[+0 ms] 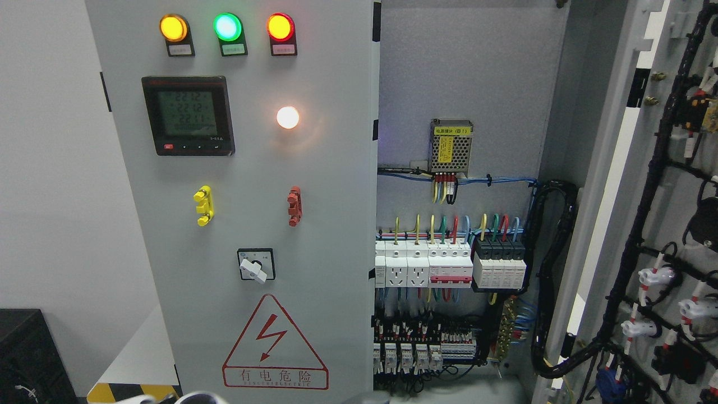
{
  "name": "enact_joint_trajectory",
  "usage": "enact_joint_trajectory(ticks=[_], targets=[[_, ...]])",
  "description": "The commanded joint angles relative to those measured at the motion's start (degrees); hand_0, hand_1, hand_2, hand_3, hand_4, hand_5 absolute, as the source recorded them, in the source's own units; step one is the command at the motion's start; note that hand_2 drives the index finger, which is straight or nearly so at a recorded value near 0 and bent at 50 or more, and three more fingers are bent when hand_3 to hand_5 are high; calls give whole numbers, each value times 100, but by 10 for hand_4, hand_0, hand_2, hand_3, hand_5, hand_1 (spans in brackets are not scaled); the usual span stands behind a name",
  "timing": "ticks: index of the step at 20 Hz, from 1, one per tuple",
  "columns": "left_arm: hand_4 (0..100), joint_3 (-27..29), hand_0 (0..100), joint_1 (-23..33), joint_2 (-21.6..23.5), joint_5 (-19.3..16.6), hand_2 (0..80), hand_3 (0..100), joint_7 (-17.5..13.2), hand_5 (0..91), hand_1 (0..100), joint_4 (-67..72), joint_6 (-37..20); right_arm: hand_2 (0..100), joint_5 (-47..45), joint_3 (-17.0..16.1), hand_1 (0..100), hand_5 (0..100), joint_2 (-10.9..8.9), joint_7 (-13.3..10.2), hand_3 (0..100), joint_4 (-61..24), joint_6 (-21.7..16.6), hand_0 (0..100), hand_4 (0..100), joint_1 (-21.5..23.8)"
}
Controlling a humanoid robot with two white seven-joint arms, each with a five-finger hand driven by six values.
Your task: Open door with both hands
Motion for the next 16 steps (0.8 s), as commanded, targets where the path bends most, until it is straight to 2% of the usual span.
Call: enact_joint_trajectory(ticks=[1,3,5,7,8,9,11,13,16], targets=[[0,1134,0,3169,2003,-836,0,0,-52,0,0,1070,-57,0,2,106,0,0,-2,2,0,0,4,0,0,0],[0,1521,0,4120,1382,-915,0,0,-44,0,0,2027,-65,0,1,105,0,0,-2,2,0,0,4,0,0,0],[0,1908,0,4693,557,-1248,0,0,-43,0,0,3352,-65,0,2,106,0,0,-2,2,0,0,4,0,0,0],[0,1980,0,4801,-610,-1678,0,0,-52,0,0,5256,-275,0,1,114,0,0,-2,2,0,0,-5,0,0,0],[0,2015,0,4801,-1173,-1881,0,0,-52,0,0,6328,-563,0,2,106,0,0,-2,2,0,0,4,0,0,0],[0,2102,0,4801,-1779,-2118,0,0,-52,0,0,7435,-1027,0,2,114,0,0,-2,2,0,0,4,0,0,0],[0,2217,0,4810,-2678,-2557,0,0,-52,0,0,9239,-1994,0,1,105,0,0,-2,2,0,0,4,0,0,0],[0,2523,0,4854,-3312,-2839,0,0,-26,0,0,10516,-2699,0,2,114,0,0,-2,2,0,0,4,0,0,0],[0,3277,0,4933,-3797,-2963,0,0,27,0,0,11146,-2773,0,2,106,0,0,-2,2,0,0,4,0,0,0]])
